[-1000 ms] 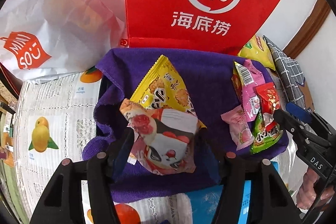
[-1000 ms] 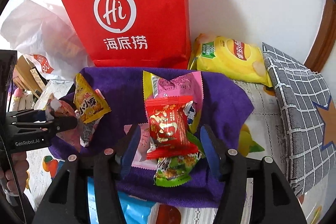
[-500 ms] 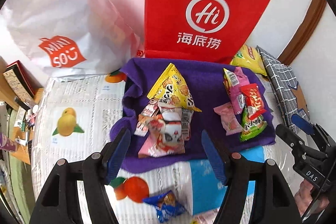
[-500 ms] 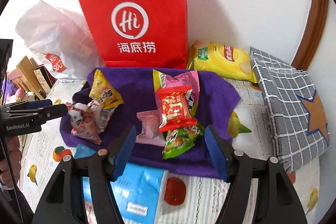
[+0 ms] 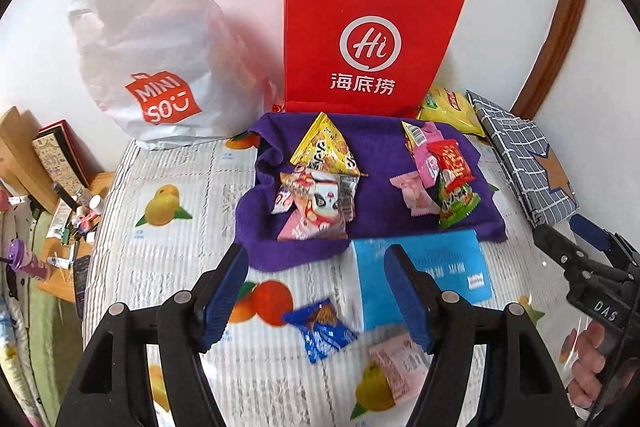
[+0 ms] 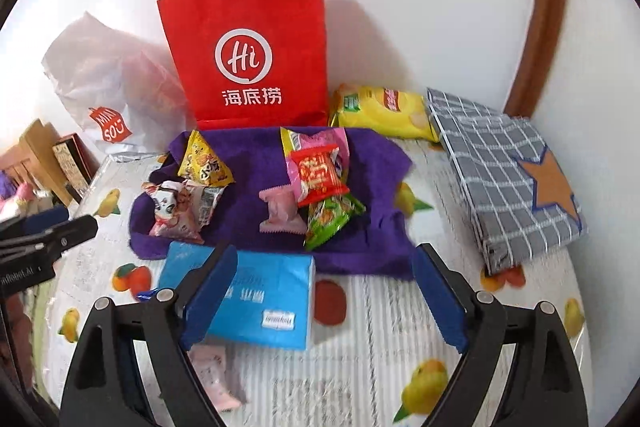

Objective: Organize snacks
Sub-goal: 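Withdraw both open grippers from the towel back over the bed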

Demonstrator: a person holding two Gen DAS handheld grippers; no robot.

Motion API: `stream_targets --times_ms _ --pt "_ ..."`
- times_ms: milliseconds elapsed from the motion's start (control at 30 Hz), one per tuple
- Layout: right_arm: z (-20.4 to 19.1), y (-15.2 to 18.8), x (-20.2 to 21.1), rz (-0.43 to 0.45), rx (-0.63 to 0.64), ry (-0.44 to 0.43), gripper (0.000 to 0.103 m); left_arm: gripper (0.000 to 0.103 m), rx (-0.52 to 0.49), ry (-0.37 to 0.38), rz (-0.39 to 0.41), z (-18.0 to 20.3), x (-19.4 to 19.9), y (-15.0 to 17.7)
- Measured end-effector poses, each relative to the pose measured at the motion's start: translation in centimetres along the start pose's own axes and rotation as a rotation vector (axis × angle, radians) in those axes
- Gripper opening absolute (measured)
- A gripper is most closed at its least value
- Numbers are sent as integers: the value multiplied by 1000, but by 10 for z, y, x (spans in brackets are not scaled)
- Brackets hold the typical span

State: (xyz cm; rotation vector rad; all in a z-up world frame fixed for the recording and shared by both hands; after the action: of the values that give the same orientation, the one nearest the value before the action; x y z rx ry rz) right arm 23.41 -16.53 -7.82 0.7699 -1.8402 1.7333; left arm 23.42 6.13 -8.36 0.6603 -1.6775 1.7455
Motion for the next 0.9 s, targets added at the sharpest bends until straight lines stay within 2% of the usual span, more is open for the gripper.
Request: stream_targets --times_ms 67,233,433,533,767,900 --pt "3 5 10 11 -20 -9 89 69 -2 4 11 0 8 7" --pt "6 19 29 24 -20 30 89 69 18 20 30 -1 25 24" --pt "3 40 45 27 -16 -2 89 69 26 28 39 -3 37 45" --pt "-2 51 46 11 -9 -19 89 69 30 30 34 -7 39 54" --pt "-25 74 42 -2 25 -69 89 69 14 -27 32 -20 42 74" --pt "-41 87 33 -34 45 -97 87 69 28 -8 20 -31 39 80"
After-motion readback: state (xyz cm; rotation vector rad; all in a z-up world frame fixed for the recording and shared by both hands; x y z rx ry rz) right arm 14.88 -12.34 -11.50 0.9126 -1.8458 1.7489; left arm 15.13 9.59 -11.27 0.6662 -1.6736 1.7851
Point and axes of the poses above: each gripper's, at about its wrist camera, not at the fingertips, and x roughly against the way its jaws point, z to its right, y to its underside, the point moved 2 cm from there along -x, roughly the way its jaws point, and after that the axes turned 6 degrees about z, right-handed, at the moved point
